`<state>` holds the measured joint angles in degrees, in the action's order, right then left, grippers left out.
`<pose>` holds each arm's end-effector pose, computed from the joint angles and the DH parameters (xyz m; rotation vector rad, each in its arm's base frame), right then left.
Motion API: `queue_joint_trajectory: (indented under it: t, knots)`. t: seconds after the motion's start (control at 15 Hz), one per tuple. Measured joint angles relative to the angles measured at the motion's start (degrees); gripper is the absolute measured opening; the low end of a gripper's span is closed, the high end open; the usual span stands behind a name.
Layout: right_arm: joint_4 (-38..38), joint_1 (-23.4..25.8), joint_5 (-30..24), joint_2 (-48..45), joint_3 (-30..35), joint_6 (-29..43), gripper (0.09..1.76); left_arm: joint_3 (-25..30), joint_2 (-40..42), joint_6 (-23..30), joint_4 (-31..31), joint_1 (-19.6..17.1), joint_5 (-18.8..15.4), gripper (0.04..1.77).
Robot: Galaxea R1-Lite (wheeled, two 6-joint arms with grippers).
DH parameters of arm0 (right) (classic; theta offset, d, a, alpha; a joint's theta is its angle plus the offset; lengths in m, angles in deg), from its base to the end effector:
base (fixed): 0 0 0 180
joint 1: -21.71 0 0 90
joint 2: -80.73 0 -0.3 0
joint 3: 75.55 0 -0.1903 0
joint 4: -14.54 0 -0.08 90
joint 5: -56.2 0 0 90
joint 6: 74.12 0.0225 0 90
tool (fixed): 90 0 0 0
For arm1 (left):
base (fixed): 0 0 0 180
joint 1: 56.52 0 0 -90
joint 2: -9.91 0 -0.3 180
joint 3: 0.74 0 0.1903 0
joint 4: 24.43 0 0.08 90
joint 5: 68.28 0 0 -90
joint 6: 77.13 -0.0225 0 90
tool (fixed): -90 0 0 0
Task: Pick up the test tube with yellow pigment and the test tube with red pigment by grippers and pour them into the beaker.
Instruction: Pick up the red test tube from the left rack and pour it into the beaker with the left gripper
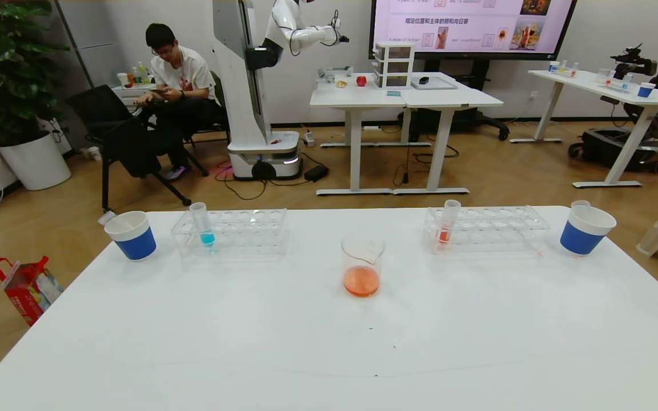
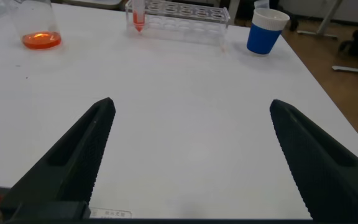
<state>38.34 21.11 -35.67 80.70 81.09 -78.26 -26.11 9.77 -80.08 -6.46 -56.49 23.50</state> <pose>-0.0229 0.0005 0.0747 -0.0722 0.0056 0.0433 -0.0262 0.0007 0.0948 0.0494 -0.1259 0.0338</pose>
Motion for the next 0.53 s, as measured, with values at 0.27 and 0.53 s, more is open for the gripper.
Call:
queue_joint_trajectory:
  t: [0.27, 0.53]
  knots:
    - [0.0, 0.0, -0.02, 0.0, 0.0, 0.04, 1.74, 1.69, 0.23, 0.94, 6.08, -0.02, -2.0, 1.75]
    - [0.0, 0.0, -0.02, 0.0, 0.0, -0.11, 1.74, 1.95, 0.24, 2.27, 5.51, -0.02, -1.78, 1.75]
